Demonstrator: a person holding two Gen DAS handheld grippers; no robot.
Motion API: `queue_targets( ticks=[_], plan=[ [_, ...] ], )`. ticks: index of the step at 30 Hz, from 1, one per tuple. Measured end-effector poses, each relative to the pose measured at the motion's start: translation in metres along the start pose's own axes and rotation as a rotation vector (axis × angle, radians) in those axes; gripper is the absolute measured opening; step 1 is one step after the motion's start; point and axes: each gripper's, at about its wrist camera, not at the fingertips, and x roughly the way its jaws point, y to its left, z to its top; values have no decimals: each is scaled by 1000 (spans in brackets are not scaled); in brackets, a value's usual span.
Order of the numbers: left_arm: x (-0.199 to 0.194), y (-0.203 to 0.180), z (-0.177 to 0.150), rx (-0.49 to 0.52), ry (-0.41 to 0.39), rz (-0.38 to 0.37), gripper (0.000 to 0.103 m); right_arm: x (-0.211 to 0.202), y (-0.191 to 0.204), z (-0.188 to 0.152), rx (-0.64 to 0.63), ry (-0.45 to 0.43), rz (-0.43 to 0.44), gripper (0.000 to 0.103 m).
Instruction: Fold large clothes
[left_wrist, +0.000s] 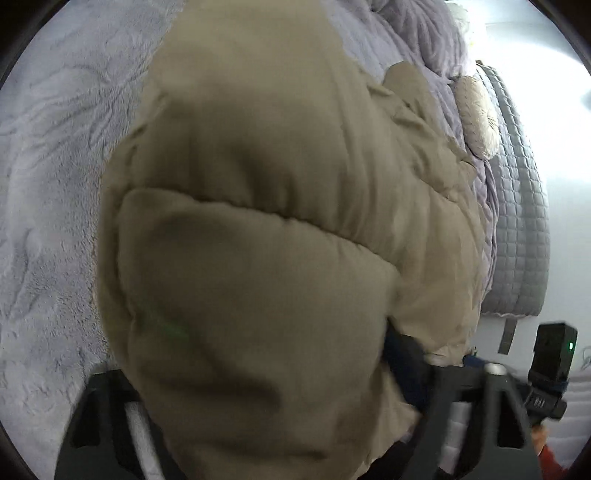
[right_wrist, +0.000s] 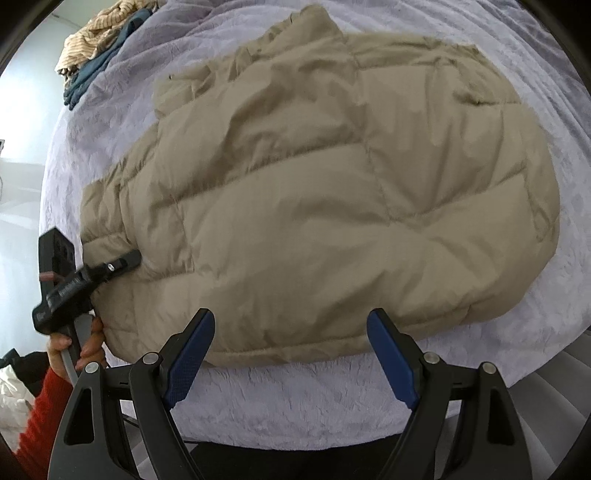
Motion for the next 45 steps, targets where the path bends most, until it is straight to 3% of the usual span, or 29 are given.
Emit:
queue_targets(
  ticks=[1,2,6,8,10,11,15,22,27,32,39,42,44,45],
  plan=[
    [-2,-2,-2,6,-4,-44,45,-2,0,2,-2,-11,2,87],
    [-5,-4,-2,5,-14,-57,38,-5,0,5,-6,-25,-1,87],
    [-22,-24,-8,25,-65,-41,30,-12,-2,21,-24,-78,2,87],
    [-29,-37,-11,31,-88,-42,30,-11,-6,35,-25,-112,21,77],
    [-39,-52,-14,35,-108,-44,30,-4,-9,47,-23,-123,28,14],
    [-45,-56,-14,37,-115,-40,30,4,-13,57,-18,-110,27,9],
    [-70,-99,-18,65,-169,7,30,28,-20,78,-36,-108,79,8],
    [-79,-219,-18,126,-212,38,30,63,-39,102,-14,-17,222,8],
    [-51,-305,-15,203,-178,41,30,78,-57,109,17,35,320,4],
    [10,-378,-4,310,-134,115,30,69,-78,114,48,76,384,4],
    [63,-394,13,254,-68,63,30,2,-171,98,130,-19,443,9],
    [104,-397,17,261,-9,32,30,-22,-211,85,178,-66,418,9],
    [129,-396,13,263,36,17,37,-35,-233,72,200,-85,393,19],
    [141,-397,13,259,65,2,43,-39,-240,66,206,-89,383,37]
  ],
)
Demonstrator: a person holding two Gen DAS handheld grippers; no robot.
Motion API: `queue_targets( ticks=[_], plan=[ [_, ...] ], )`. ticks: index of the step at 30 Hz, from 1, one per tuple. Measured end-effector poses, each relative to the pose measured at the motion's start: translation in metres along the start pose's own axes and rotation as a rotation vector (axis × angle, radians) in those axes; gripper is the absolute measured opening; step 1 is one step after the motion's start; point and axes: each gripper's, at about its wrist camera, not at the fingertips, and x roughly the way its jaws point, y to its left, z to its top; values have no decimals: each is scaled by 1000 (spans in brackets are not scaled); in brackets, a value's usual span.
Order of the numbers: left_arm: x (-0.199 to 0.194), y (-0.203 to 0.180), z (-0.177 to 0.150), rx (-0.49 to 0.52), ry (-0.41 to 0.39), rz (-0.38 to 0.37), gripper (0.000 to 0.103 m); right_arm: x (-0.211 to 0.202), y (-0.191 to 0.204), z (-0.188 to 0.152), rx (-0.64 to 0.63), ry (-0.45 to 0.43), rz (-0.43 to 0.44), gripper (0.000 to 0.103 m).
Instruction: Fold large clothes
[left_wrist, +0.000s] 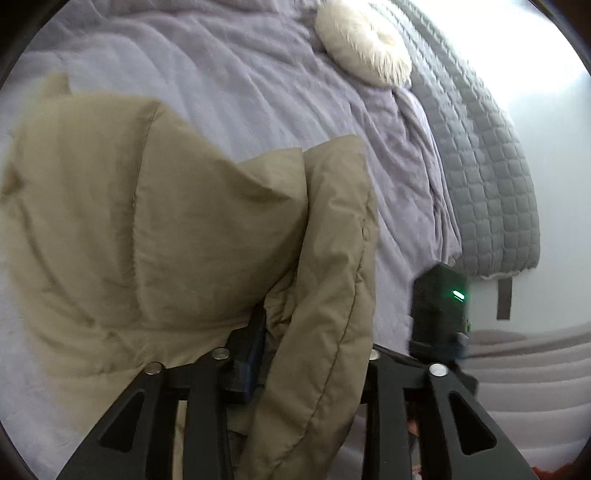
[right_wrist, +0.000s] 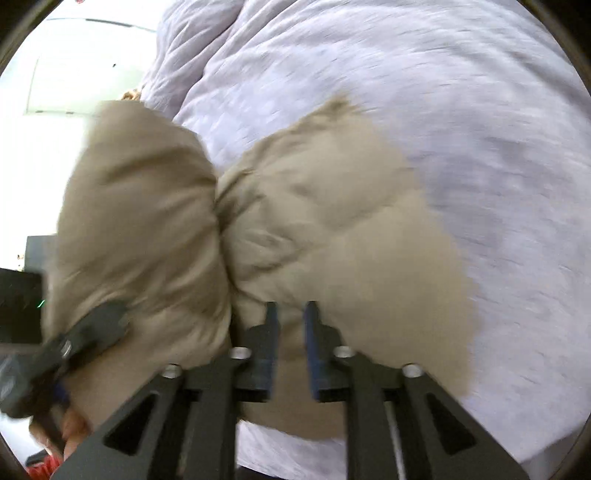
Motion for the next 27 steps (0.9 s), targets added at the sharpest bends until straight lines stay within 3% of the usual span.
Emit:
queue_targets(
  ticks=[1,2,3,6,9,12,16,20,21,22,24,27],
  plan=[
    [12,-1,2,-10,29,-44,56,-11,-7,-7,4,-10,-18,65],
    [23,0,3,-18,51,-78,63,-17,-10,-11,3,-20,-21,74],
    [31,-3,5,-23,78,-103,64,-26,-13,-17,-6,-28,-14,77],
    [53,-15,13,37,164,-144,65,-42,-9,-32,-47,-36,-10,77],
    [70,-24,24,55,275,-260,65,-62,2,-52,-126,-51,-6,77],
    [86,-30,31,99,340,-241,65,-72,20,-76,-213,-35,41,77],
    [106,-38,40,74,373,-260,65,-54,55,-98,-299,15,98,78],
    [108,-47,46,91,342,-224,65,-26,68,-105,-301,-30,30,78],
    [103,-54,46,117,318,-200,65,-22,65,-104,-277,-43,4,75],
    [93,-57,45,148,289,-176,65,-18,60,-102,-246,-59,-36,53],
    [64,-69,44,244,186,-109,65,-13,48,-99,-177,-60,-78,29],
    [17,-76,45,322,-1,5,65,-11,18,-95,-34,-64,-72,26]
  ],
)
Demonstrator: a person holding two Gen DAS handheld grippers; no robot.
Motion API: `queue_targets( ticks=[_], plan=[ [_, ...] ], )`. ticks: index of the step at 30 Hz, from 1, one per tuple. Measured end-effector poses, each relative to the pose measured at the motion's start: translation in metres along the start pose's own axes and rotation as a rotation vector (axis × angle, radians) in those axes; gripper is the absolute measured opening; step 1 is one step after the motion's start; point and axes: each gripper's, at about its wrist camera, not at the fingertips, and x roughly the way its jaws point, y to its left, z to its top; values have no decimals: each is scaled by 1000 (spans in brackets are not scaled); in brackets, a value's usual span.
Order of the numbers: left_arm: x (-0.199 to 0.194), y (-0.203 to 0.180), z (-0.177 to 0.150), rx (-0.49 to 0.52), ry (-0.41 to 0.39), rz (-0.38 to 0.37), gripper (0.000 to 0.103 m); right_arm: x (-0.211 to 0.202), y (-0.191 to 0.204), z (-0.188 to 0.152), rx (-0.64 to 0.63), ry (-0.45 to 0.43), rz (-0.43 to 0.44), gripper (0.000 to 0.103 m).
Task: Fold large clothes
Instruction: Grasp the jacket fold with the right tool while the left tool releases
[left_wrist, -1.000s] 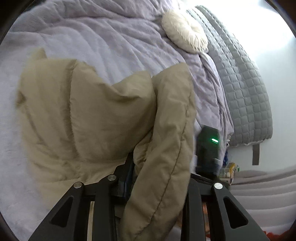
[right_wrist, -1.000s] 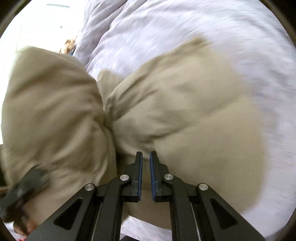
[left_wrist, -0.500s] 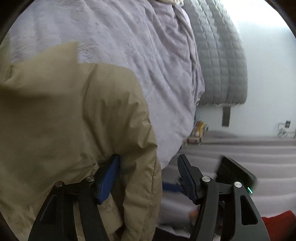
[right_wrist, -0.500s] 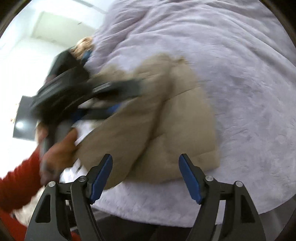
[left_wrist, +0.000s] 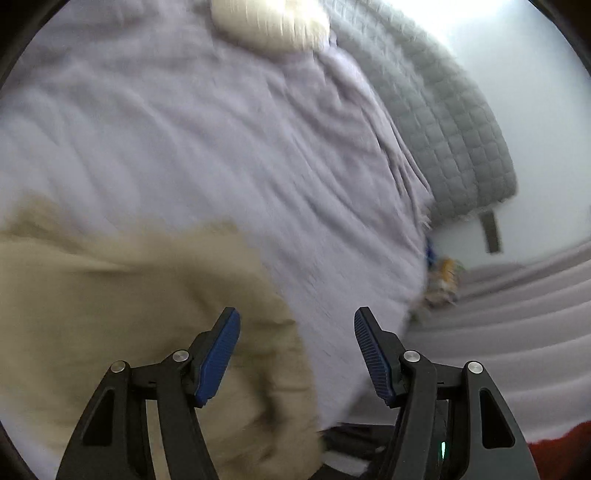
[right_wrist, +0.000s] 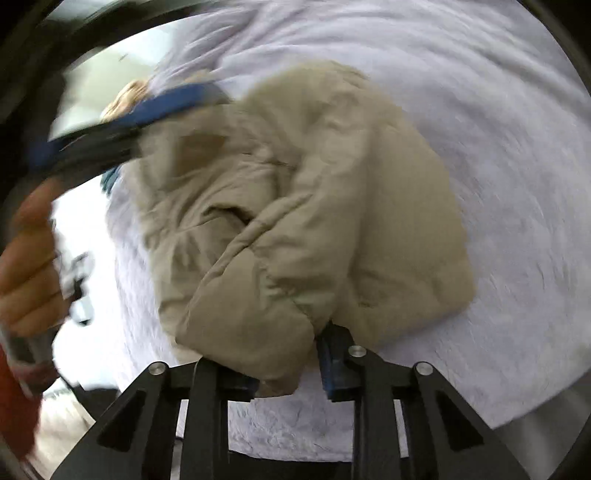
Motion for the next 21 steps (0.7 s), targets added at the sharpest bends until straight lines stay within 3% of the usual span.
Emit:
queue_targets(
  ticks=[4,7,10,17,21],
  plan=[
    [-47,42,-4,-79,-138,195,65,0,-31,-2,102,-2,-26,26],
    [-57,92,-9,-192,-160,313,65,3,-46,-4,141,-2,-32,26],
    [-43,119,-9,-241,-163,334,65,6,-60,-6,157,-2,-31,26],
    [33,102,7,-120,-110,455,65,0,-84,-5,185,14,-39,26],
    [55,95,17,-93,-82,507,65,-35,-83,1,177,-11,-51,36]
  ],
)
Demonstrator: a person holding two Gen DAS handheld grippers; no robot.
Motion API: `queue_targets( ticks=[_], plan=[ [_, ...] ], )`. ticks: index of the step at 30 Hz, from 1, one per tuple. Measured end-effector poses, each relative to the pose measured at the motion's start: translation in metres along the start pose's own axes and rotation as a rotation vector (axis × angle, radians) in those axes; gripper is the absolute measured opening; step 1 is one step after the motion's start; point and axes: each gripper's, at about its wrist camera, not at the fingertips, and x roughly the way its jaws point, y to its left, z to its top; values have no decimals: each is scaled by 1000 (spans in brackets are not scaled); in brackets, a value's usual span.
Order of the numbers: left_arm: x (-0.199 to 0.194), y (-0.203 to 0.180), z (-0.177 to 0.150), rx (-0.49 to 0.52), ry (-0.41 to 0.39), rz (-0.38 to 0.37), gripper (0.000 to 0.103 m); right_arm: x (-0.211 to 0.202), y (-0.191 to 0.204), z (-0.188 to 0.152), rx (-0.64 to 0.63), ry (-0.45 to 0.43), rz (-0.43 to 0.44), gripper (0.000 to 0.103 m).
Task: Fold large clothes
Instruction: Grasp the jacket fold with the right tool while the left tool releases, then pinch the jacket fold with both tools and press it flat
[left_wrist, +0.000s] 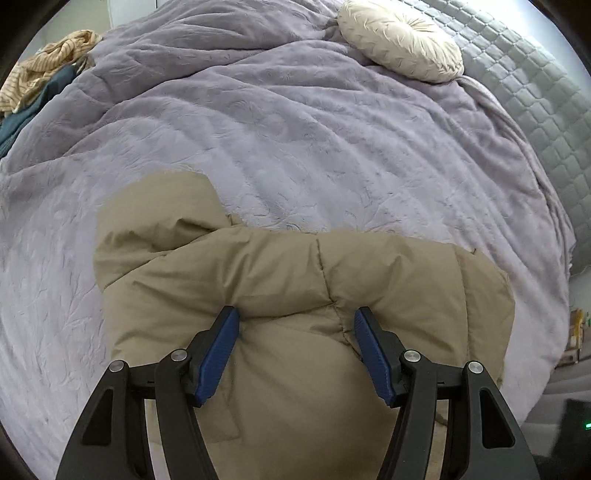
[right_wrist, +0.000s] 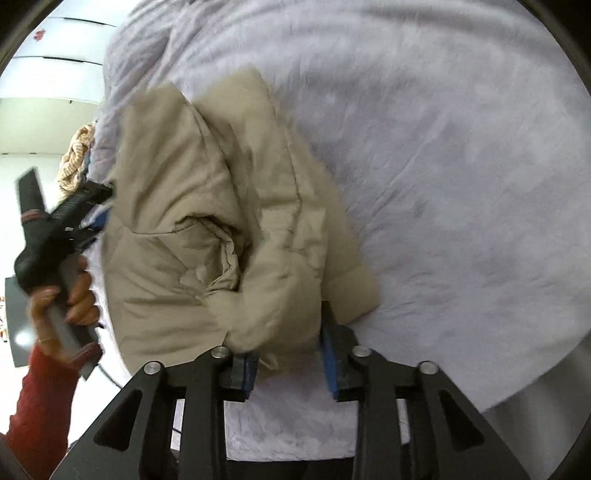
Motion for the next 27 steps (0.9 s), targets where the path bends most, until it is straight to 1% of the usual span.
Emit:
queue_targets(
  ticks=[1,2,3,4,5,6,7,8,9,10,11,12,13,14,15,16,17,19,23,27],
  plan=[
    [0,0,1,-5,2,-1,65,-9,1,2,-9,-23,-4,38],
    [1,1,2,-12,5,-2,65,-25,4,4,-30,-64,-5,39],
    [1,4,2,-19,8,-4,65,-38,9,6,-56,-107,0,42],
    [1,5,2,-22,10,-5,65,-47,17,8,-79,-141,6,50],
    [2,6,2,-26,12,-6,65,-53,23,11,-99,-168,18,54],
    [2,6,2,-27,15,-4,65,-57,27,11,-113,-177,30,59],
    [1,6,1,-26,14,-2,65,-56,37,18,-147,-178,52,60],
    [0,5,0,-23,13,0,65,-51,42,31,-174,-173,52,60],
    [0,4,0,-22,13,4,65,-47,47,38,-220,-165,38,59],
    [0,4,0,-22,15,8,65,-35,54,49,-269,-147,21,57],
    [-1,4,-1,-22,15,10,65,-29,63,52,-313,-135,7,51],
    [-1,3,-1,-22,15,12,65,-20,74,55,-377,-121,-28,38],
    [-1,3,-1,-22,15,14,65,-12,78,55,-412,-112,-59,35],
    [-1,3,-1,-21,13,17,65,4,82,55,-481,-91,-121,35],
    [0,2,-2,-20,12,19,66,15,80,51,-510,-79,-149,35],
    [-1,3,-1,-18,13,15,67,33,77,50,-542,-48,-183,35],
    [0,3,-1,-16,14,11,67,40,72,48,-542,-31,-183,35],
    [-2,0,-1,6,12,26,67,52,63,49,-514,-10,-173,35],
    [-18,-2,-5,33,8,78,67,57,59,48,-486,-6,-168,35],
    [-40,3,-14,33,5,106,67,61,54,54,-468,5,-154,35]
  ],
)
